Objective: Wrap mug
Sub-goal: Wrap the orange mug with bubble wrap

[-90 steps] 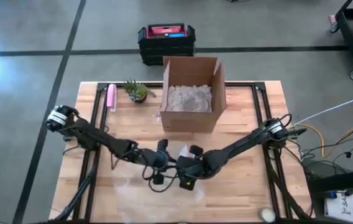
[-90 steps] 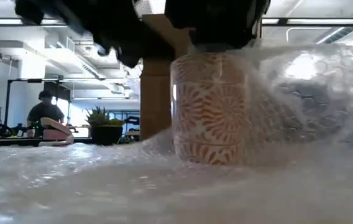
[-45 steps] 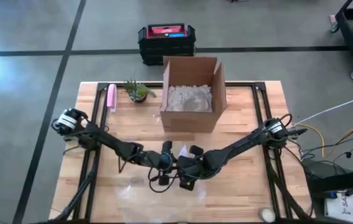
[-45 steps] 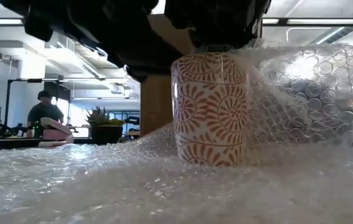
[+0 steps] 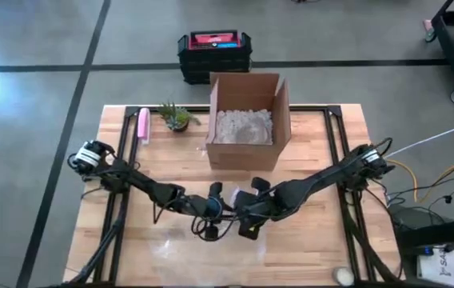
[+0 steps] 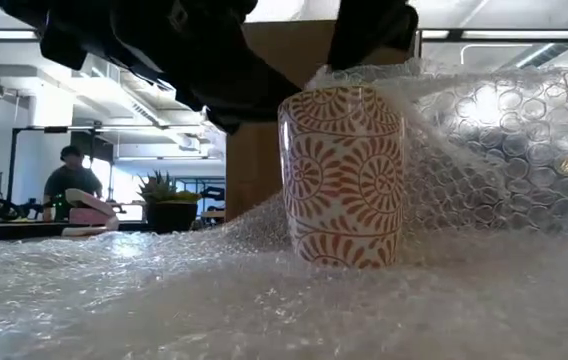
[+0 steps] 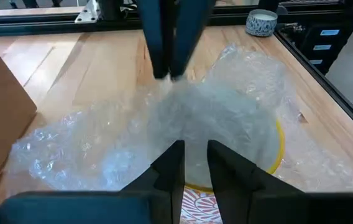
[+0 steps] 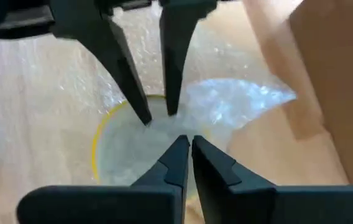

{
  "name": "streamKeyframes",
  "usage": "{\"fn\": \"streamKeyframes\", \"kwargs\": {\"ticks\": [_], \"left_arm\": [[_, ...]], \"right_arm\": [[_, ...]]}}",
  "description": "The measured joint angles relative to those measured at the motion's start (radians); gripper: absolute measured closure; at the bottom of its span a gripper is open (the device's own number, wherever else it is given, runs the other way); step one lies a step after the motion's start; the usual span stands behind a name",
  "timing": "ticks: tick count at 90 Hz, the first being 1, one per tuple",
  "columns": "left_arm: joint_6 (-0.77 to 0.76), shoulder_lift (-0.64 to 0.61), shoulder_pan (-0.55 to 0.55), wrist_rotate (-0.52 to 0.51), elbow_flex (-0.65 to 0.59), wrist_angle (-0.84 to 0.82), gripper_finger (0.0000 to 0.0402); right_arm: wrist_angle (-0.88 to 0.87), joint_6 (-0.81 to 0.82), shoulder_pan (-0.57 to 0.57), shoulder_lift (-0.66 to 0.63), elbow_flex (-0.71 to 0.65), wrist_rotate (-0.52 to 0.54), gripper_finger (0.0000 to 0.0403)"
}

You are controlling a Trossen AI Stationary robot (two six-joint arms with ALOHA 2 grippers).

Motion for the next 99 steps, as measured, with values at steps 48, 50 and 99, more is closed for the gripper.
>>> {"fn": "streamKeyframes", "kwargs": {"ticks": [48, 50, 99], "left_arm": [[0.0, 0.001, 0.0, 0.005, -0.001, 0.009, 0.0343], [0.001, 0.001, 0.0, 0.005, -0.001, 0.007, 0.0343], [0.0, -0.002, 0.0, 0.002, -0.003, 0.01, 0.0343]], "right_arm": [[0.061, -0.031, -0.004, 0.204, -0.007, -0.081, 0.0395], [0.063, -0.031, -0.005, 0.213, -0.005, -0.091, 0.0395], [0.033, -0.045, -0.006, 0.062, 0.026, -0.146, 0.0395]]}}
